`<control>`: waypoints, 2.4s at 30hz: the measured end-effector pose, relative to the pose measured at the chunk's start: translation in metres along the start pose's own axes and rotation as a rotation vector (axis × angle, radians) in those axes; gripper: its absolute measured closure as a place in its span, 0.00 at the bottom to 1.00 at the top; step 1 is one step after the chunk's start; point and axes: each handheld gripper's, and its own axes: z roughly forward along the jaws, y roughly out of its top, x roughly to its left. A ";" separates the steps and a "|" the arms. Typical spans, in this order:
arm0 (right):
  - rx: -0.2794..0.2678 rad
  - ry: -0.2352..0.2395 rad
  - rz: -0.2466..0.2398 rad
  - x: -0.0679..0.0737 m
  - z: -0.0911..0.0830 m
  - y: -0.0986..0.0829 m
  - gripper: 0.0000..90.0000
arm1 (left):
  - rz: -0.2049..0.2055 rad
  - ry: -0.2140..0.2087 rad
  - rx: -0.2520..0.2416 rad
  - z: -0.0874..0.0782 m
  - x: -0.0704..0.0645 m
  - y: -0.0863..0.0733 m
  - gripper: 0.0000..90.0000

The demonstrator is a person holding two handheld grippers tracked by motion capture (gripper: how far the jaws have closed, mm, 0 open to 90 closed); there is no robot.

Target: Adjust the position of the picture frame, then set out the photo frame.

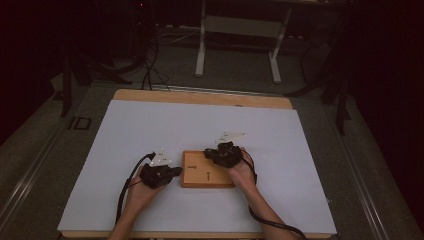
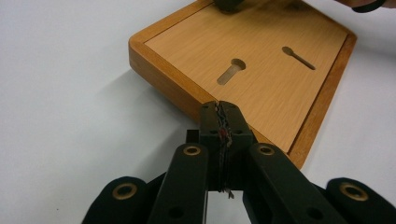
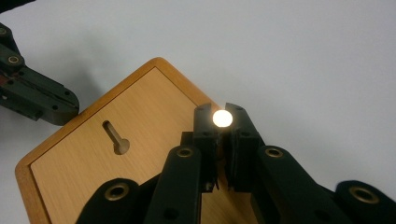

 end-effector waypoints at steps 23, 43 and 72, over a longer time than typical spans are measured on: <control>0.035 -0.035 0.058 -0.001 0.007 -0.007 0.94 | 0.005 0.013 0.007 0.003 0.000 0.001 0.95; 0.050 -0.066 0.059 0.002 0.007 -0.007 0.92 | 0.000 0.019 -0.011 0.002 0.000 0.001 0.92; 0.001 -0.081 0.007 -0.007 -0.048 -0.035 0.61 | -0.028 0.021 -0.076 -0.003 0.004 0.005 0.82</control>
